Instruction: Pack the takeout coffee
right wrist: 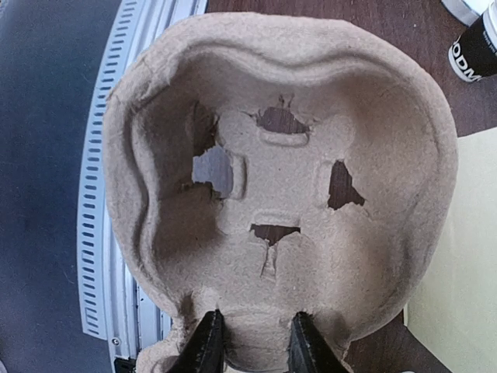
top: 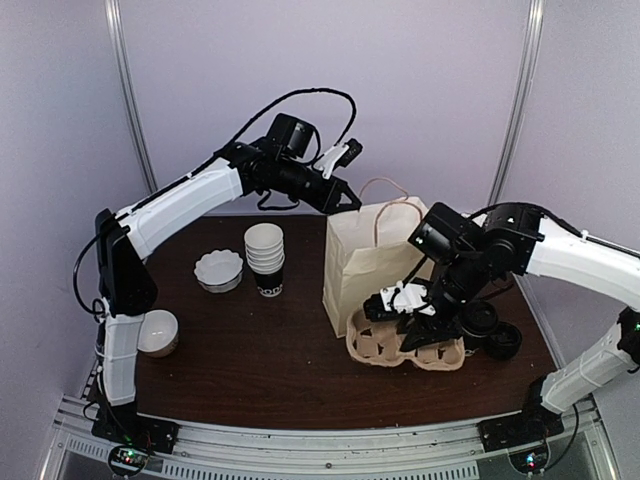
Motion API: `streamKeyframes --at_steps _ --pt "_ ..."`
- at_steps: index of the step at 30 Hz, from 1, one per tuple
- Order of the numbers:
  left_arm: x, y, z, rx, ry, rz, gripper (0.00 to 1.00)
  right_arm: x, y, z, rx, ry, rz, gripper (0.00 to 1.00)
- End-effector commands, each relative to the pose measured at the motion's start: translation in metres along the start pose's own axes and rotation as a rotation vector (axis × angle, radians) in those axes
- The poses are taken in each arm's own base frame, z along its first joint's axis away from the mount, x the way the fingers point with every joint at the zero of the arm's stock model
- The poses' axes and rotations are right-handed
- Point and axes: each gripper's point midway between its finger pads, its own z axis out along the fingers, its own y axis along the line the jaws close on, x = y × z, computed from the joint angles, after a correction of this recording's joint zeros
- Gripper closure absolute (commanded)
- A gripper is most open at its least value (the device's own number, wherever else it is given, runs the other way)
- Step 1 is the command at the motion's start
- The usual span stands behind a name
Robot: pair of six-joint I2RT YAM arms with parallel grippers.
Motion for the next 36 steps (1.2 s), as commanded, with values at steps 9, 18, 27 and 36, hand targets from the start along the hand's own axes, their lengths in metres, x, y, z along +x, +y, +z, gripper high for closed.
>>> streamKeyframes --at_steps 9,18,27,36 --pt "0.031 -0.034 -0.083 0.064 0.075 0.159 1.0 -0.065 0.029 -0.12 -0.027 -0.293 -0.067 0.72" --pt "0.039 -0.052 -0.099 0.184 0.102 0.129 1.0 -0.113 0.034 -0.204 0.003 -0.521 -0.121 0.72" --pt "0.035 -0.086 -0.119 0.341 0.062 0.088 1.0 -0.137 0.005 -0.228 0.144 -0.572 -0.146 0.71" --pt "0.043 -0.1 -0.129 0.404 0.053 0.059 1.0 -0.157 -0.025 -0.215 0.187 -0.584 -0.139 0.69"
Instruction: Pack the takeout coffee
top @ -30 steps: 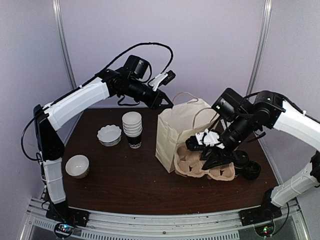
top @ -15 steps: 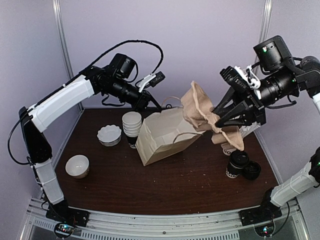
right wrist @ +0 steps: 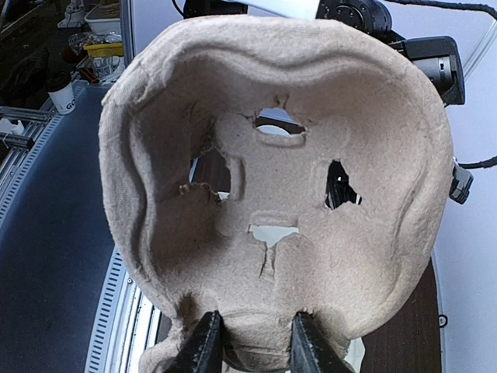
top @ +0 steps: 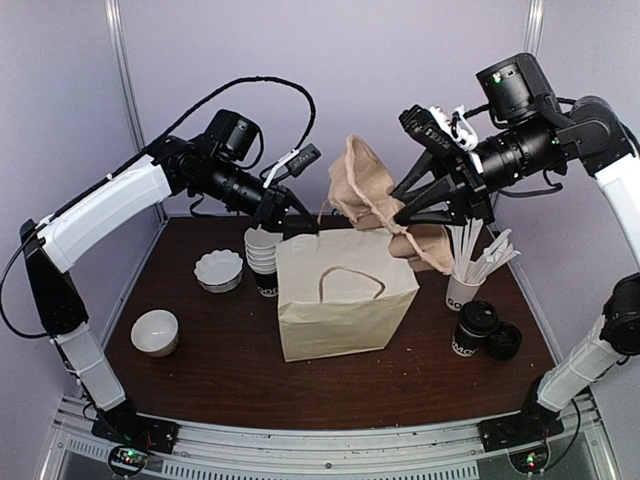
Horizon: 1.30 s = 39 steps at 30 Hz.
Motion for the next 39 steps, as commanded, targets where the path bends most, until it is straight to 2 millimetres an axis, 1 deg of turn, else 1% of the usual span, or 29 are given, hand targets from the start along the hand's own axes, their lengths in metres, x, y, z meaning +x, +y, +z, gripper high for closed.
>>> streamKeyframes --at_steps 1,9,14,19,20,21,22,23,26,29,31,34,36,37,39 --pt "-0.006 -0.017 -0.006 0.077 -0.048 0.01 1.0 -0.007 -0.016 0.01 0.027 -0.025 0.009 0.69" --pt "0.014 -0.011 0.013 0.145 -0.043 -0.061 1.0 0.005 -0.023 0.043 -0.045 -0.004 0.079 0.69" --pt "0.019 -0.004 0.021 0.151 -0.037 -0.083 1.0 0.02 -0.028 0.065 -0.074 0.029 0.103 0.69" --pt "0.021 0.007 0.027 0.12 -0.029 -0.092 1.0 0.03 -0.031 0.079 -0.095 0.054 0.121 0.69" --pt "0.02 0.009 0.028 0.106 -0.029 -0.091 0.95 0.032 -0.032 0.082 -0.098 0.062 0.125 0.69" --pt "0.02 0.012 0.028 0.089 -0.028 -0.09 0.87 0.034 -0.032 0.084 -0.1 0.067 0.126 0.69" --pt "0.02 0.015 0.027 0.072 -0.03 -0.086 0.81 0.036 -0.033 0.087 -0.103 0.074 0.128 0.69" --pt "0.019 0.016 0.027 0.059 -0.033 -0.081 0.77 0.038 -0.034 0.089 -0.105 0.081 0.132 0.69" --pt "0.016 0.019 0.024 0.026 -0.045 -0.065 0.71 0.044 -0.037 0.097 -0.109 0.098 0.135 0.69" --pt "0.014 0.018 0.018 -0.005 -0.053 -0.047 0.7 0.05 -0.038 0.105 -0.116 0.117 0.132 0.69" --pt "0.015 0.019 0.017 -0.015 -0.053 -0.04 0.72 0.053 -0.04 0.108 -0.115 0.127 0.127 0.69" --pt "0.017 0.022 0.02 -0.018 -0.041 -0.048 0.9 0.051 -0.043 0.109 -0.107 0.119 0.11 0.69" --pt "0.019 0.025 0.024 -0.011 -0.03 -0.057 0.98 0.047 -0.045 0.108 -0.1 0.112 0.101 0.69" --pt "0.019 0.027 0.026 -0.006 -0.026 -0.065 1.0 0.045 -0.045 0.107 -0.098 0.109 0.098 0.69" --pt "0.019 0.024 0.028 0.021 -0.027 -0.074 1.0 0.039 -0.044 0.103 -0.101 0.1 0.094 0.69"
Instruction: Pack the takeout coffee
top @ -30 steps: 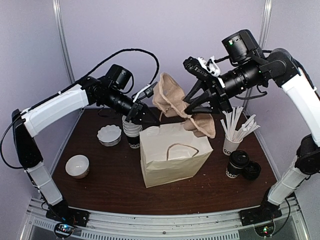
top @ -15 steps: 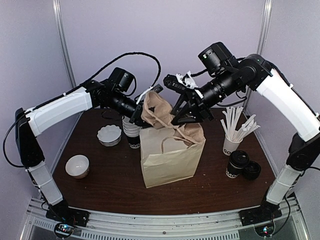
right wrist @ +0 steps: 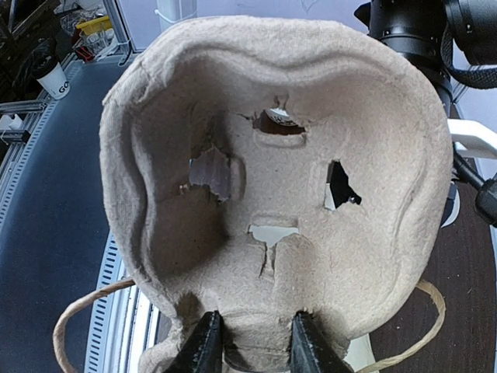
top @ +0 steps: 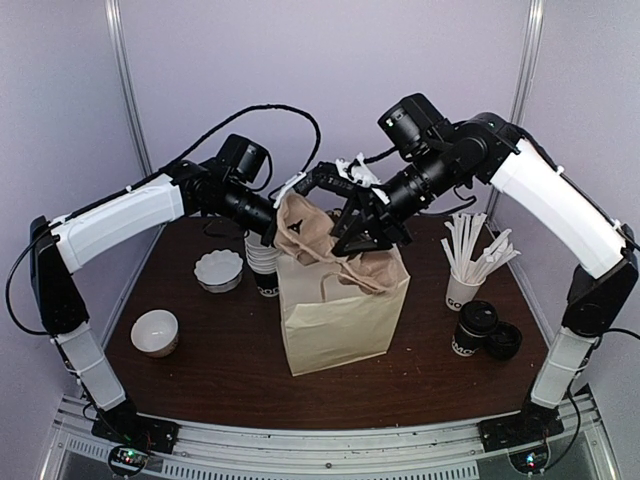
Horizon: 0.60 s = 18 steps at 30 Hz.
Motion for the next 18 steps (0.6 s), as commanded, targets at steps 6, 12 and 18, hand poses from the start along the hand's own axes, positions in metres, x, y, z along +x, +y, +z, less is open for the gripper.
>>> streamKeyframes --at_steps 6,12,18 --pt "-0.017 -0.021 -0.004 0.121 -0.04 -0.011 1.0 -0.02 0.017 -0.016 0.015 -0.045 -0.072 0.68" --pt "-0.017 -0.038 -0.007 0.208 -0.039 -0.034 1.0 -0.015 0.022 -0.01 0.014 -0.026 -0.078 0.68" --pt "-0.021 -0.055 -0.007 0.3 -0.032 -0.055 1.0 -0.015 0.026 -0.01 0.007 -0.022 -0.083 0.68"
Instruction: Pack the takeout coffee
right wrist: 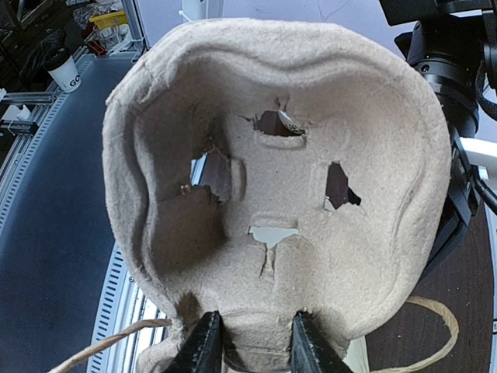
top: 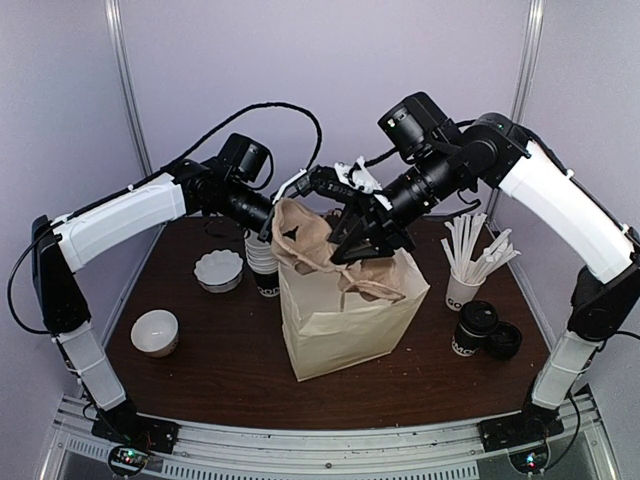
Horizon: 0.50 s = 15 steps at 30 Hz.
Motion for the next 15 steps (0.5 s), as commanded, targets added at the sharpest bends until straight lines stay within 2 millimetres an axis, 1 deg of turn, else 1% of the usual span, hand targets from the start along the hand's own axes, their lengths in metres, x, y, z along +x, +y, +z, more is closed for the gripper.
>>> streamKeyframes --at_steps 1,4,6,10,15 --pt "-0.015 -0.031 -0.002 0.138 -0.021 0.025 1.0 -0.005 0.004 -0.01 0.025 -0.013 -0.034 0.68" --pt "-0.012 -0.041 -0.001 0.191 -0.006 0.022 1.0 -0.006 0.006 -0.011 0.025 -0.015 -0.035 0.68" --pt "-0.008 -0.04 0.0 0.189 0.004 0.023 1.0 -0.006 0.009 -0.011 0.021 -0.015 -0.036 0.68" --pt "0.002 -0.028 0.007 0.17 0.039 -0.007 1.0 0.0 0.01 -0.007 0.014 0.001 -0.029 0.68" --pt "0.012 -0.017 0.019 0.177 0.079 -0.04 1.0 0.012 0.015 -0.003 0.004 0.031 -0.028 0.68"
